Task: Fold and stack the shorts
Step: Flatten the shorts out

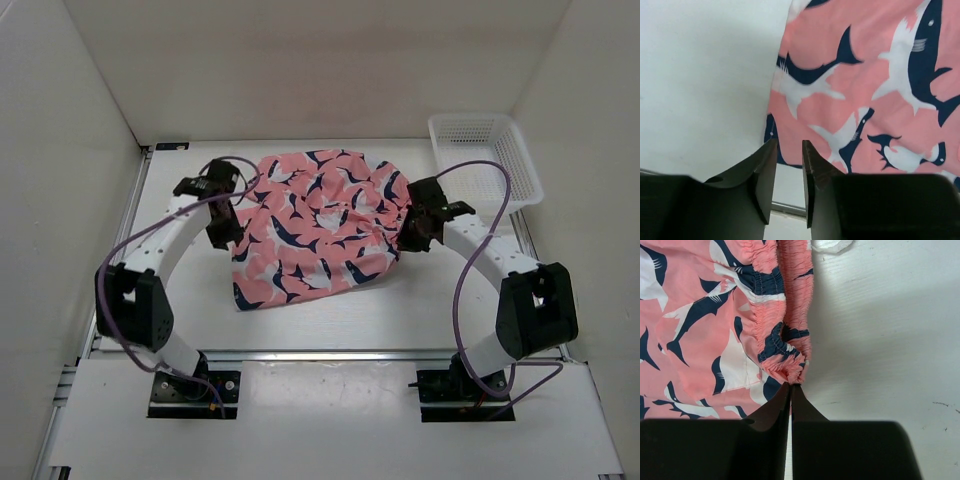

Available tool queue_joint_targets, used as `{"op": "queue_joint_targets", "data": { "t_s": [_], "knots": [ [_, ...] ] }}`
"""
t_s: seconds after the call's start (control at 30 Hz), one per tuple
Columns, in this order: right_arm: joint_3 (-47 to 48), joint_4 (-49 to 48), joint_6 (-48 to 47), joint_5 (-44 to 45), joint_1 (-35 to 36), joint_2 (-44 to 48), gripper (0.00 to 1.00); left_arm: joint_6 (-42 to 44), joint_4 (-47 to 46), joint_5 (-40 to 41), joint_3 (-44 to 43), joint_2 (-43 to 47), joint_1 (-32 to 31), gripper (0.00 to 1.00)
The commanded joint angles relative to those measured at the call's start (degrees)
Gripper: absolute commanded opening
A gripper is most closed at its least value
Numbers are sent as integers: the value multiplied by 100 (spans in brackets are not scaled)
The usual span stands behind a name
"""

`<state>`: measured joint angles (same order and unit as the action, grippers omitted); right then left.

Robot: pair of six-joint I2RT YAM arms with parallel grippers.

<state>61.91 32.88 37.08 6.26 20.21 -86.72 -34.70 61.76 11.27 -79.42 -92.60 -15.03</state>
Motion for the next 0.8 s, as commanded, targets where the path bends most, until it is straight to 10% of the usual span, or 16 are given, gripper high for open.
{"op": "queue_joint_targets", "data": {
  "t_s": [0.0, 0.2, 0.77],
  "knots": [
    [-126, -133, -34, 15, -43, 94, 0, -344, -629, -563, 952, 364, 70, 37],
    [-302, -19, -86, 15, -43, 374, 0, -871, -1051, -1363, 2614, 1067, -193, 99],
    [-654, -72, -35, 68, -43, 612, 0, -1759, -2150, -1267, 3582, 778, -518, 79]
  ]
}}
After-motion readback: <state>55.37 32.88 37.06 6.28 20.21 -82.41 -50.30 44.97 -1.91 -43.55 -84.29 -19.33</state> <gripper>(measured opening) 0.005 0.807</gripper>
